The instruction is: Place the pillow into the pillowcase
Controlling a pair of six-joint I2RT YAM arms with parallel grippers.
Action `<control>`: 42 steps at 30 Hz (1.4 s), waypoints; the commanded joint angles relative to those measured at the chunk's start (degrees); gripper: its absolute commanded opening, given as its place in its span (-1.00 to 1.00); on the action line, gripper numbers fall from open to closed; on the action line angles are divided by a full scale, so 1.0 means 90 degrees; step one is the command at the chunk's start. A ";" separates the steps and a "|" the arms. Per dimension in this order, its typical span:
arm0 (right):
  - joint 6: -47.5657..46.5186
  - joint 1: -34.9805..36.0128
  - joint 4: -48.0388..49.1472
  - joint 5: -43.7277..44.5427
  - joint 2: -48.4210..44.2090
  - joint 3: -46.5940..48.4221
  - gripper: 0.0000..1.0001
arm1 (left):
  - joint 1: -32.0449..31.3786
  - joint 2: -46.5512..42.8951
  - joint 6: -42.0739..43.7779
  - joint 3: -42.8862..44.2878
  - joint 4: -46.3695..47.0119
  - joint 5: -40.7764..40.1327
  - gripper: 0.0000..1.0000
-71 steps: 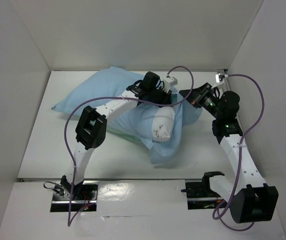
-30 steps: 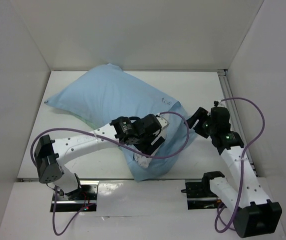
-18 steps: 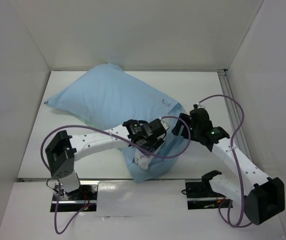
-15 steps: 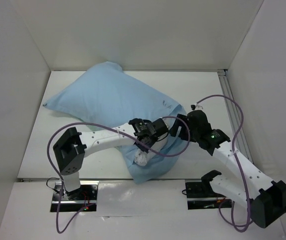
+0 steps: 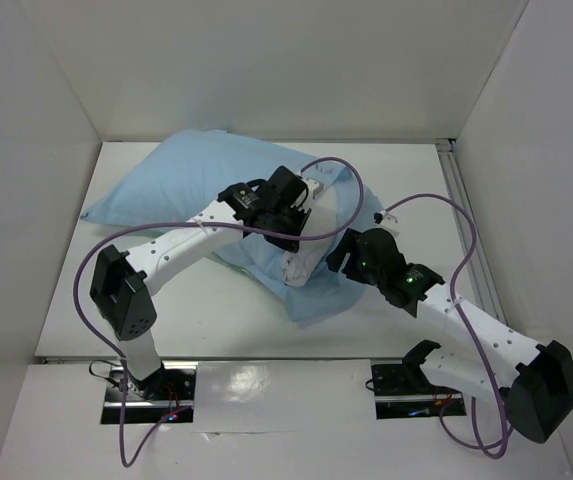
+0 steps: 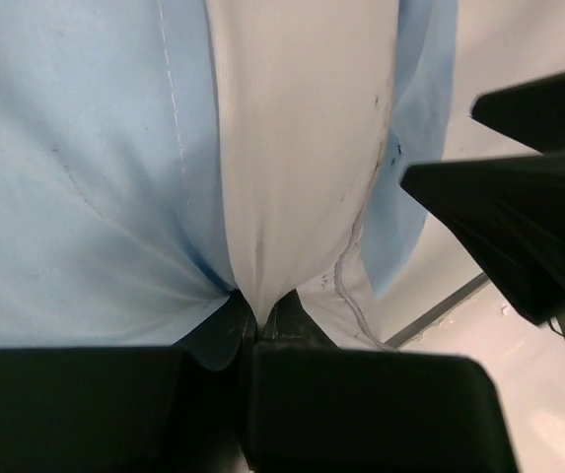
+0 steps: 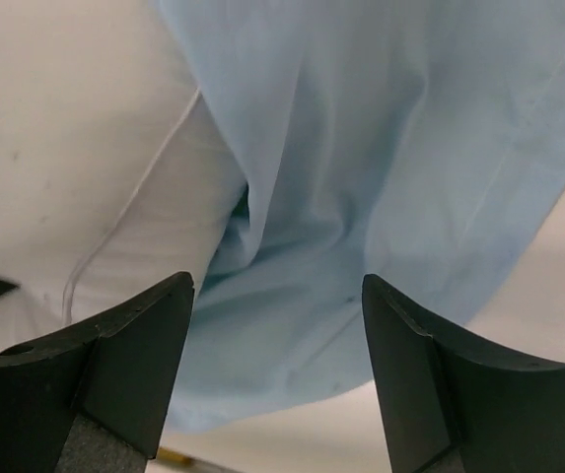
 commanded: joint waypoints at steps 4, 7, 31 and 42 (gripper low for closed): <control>0.0185 -0.0198 0.1385 0.0377 0.0631 0.0074 0.52 | 0.0084 -0.0174 0.0218 0.0445 0.0194 0.0712 -1.00; 0.0185 -0.0198 0.1677 0.0309 0.0934 0.0210 0.52 | 0.0143 -0.0174 0.0219 0.0445 0.0194 0.0712 -1.00; -0.0525 -0.0110 0.1728 0.0087 0.0888 0.0211 -1.00 | 0.1110 0.0216 -0.0970 0.0778 0.1414 0.1651 -1.00; -0.2373 0.0252 0.0546 -0.3575 -0.0121 0.1899 -1.00 | 0.0925 0.1222 -0.1891 0.0650 0.2685 0.0773 -1.00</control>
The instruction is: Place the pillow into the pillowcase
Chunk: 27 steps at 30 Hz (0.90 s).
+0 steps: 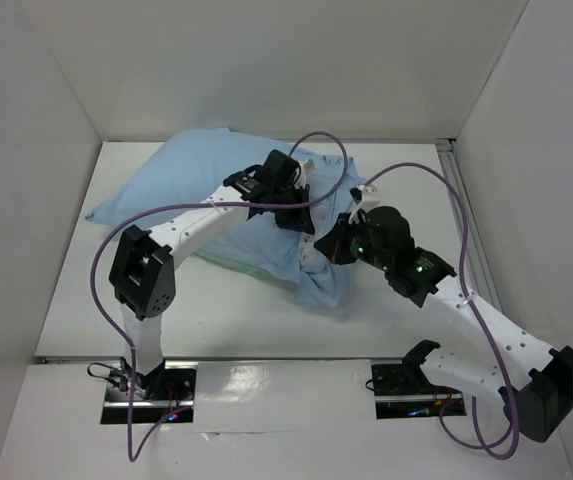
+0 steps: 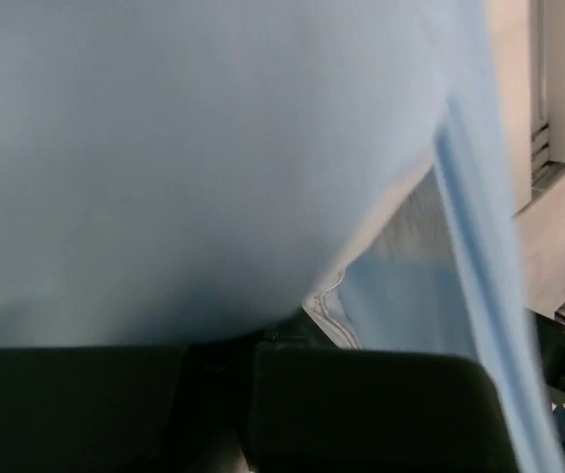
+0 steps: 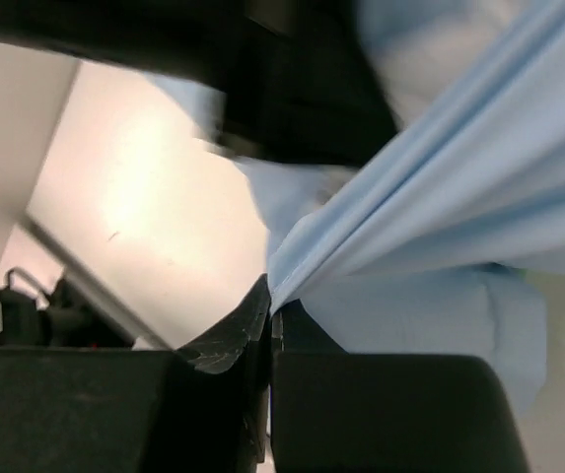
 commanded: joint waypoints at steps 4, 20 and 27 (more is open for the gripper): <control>-0.1032 0.0186 -0.0541 -0.2561 0.0109 0.1848 -1.00 | -0.0069 0.0570 -0.0502 0.0393 0.1220 -0.0985 -1.00; -0.0945 0.0186 -0.0718 0.0004 -0.0047 0.1263 -1.00 | 0.0155 -0.0033 0.0687 0.2247 -0.1326 0.1318 1.00; -0.1179 0.0186 -0.0083 0.0228 0.1046 0.1595 -1.00 | 0.0750 -0.1303 0.0806 0.1264 -0.1574 0.1418 -0.66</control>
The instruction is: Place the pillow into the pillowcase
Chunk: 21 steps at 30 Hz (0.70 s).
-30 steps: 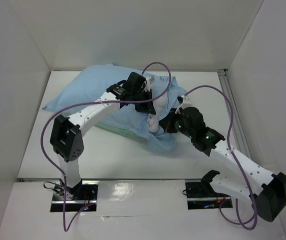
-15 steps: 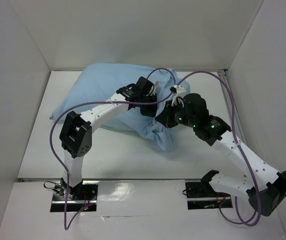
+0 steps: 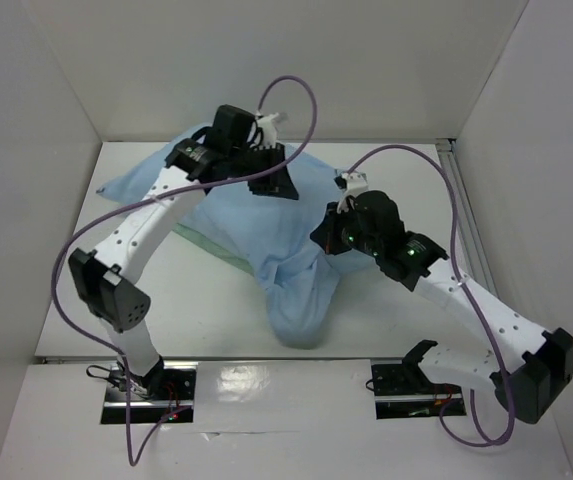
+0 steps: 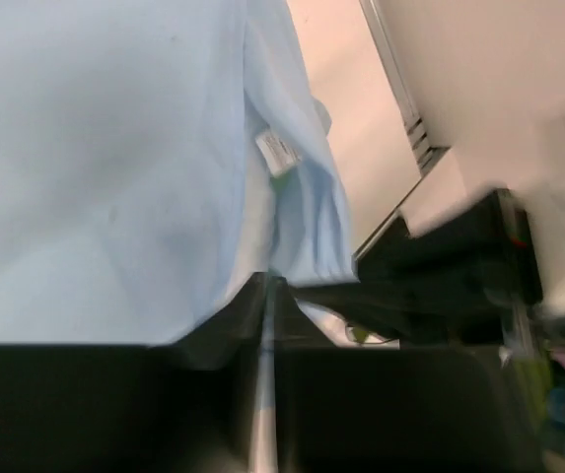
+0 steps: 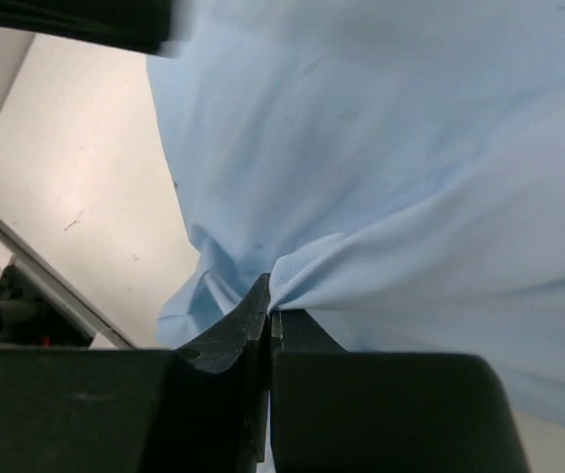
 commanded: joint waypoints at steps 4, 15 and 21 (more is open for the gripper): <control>-0.0133 -0.0061 0.0969 0.0506 0.1044 0.0739 -0.53 | 0.0653 -0.1176 0.0128 -0.0915 -0.0037 -0.0068 -1.00; 0.0599 -0.0189 -0.1693 0.1796 -0.0086 0.1452 0.86 | 0.3774 -0.2417 -0.0613 -0.2917 0.0138 -0.1045 0.55; 0.0941 -0.0131 -0.2432 0.0431 -0.0622 0.0228 1.00 | 0.4882 -0.2905 -0.1181 -0.4802 0.1152 -0.0470 0.84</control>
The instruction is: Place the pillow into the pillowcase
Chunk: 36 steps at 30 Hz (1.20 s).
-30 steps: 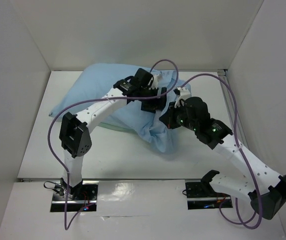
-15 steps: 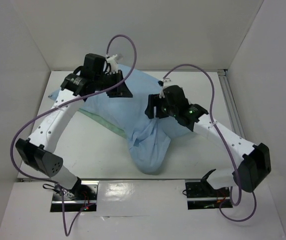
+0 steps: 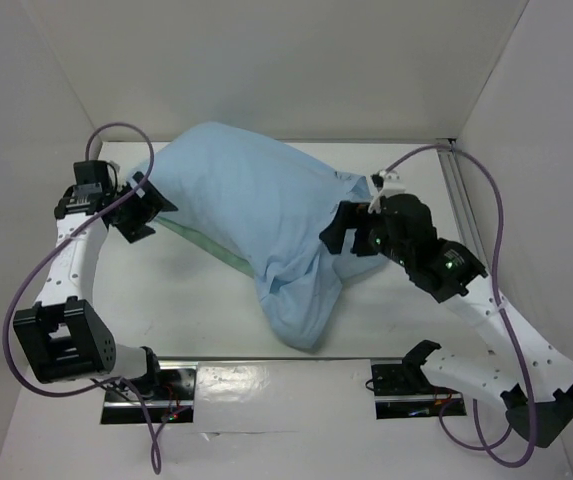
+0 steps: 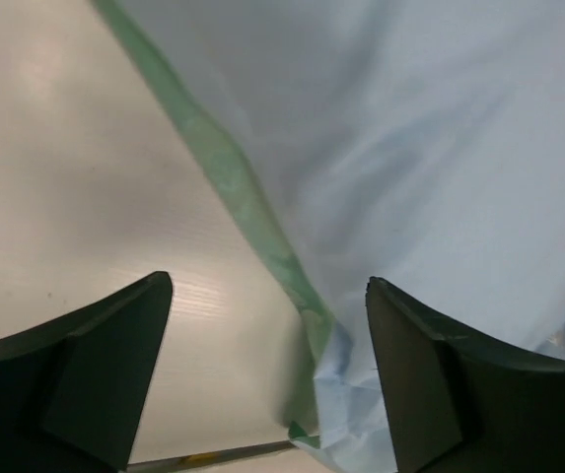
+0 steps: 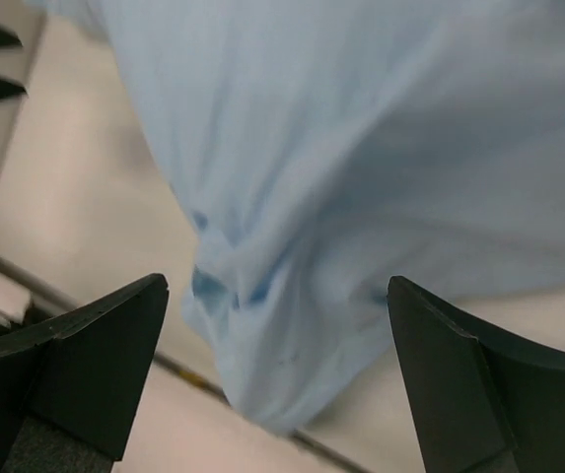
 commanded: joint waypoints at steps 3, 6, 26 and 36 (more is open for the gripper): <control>0.0568 0.0022 -0.0344 -0.2015 -0.0368 -0.2041 1.00 | -0.0090 -0.0150 -0.0210 -0.0902 0.1282 0.0732 1.00; 0.0870 0.0080 0.0153 -0.3217 -0.0495 -0.2767 1.00 | -0.0482 0.0368 -0.0024 -0.0662 0.1431 0.0509 1.00; 0.0339 -0.0919 0.0442 0.0831 0.0463 -0.2147 -1.00 | -0.0981 0.1855 -0.0150 0.0570 0.2339 0.0870 -1.00; -0.0243 -0.4392 -0.0284 0.0315 0.0861 -0.1168 -1.00 | -0.0922 0.0763 -0.0014 0.0279 0.1609 0.0861 -0.90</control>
